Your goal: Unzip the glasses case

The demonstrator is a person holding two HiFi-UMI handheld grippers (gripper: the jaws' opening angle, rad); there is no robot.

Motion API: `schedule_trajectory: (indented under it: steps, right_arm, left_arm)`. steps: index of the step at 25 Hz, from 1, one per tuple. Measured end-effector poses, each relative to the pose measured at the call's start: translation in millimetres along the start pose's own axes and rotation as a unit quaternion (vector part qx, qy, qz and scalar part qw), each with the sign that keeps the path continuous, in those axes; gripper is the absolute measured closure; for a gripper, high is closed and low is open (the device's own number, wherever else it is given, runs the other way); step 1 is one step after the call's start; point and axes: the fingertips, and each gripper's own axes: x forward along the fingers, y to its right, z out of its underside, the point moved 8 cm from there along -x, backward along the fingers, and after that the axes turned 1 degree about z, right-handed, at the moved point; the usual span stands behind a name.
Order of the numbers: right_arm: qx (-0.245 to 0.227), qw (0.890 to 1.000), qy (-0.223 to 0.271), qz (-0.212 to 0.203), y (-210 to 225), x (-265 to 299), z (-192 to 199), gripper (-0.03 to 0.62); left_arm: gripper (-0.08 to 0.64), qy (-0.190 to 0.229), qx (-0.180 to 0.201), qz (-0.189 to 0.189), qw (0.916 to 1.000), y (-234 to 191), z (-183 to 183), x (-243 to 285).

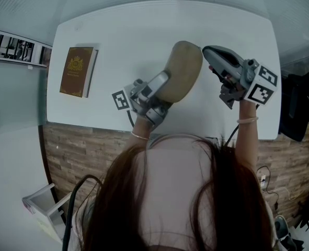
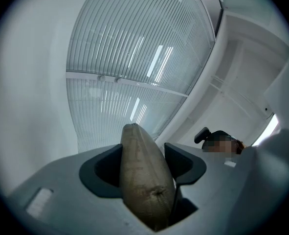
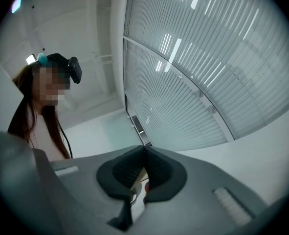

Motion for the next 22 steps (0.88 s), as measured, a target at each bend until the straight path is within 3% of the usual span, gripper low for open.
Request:
schedule_trajectory:
  steps: [14, 22]
  right_arm:
    - [0.025, 1.0, -0.015, -0.012, 5, -3, 7, 0.589]
    - [0.027, 0.999, -0.003, 0.025, 9, 1, 8, 0.589]
  left_arm:
    - [0.285, 0.031, -0.023, -0.013, 0.9992, -5, -4, -9]
    - [0.282, 0.049, -0.047, -0.015, 0.9976, -14, -5, -8]
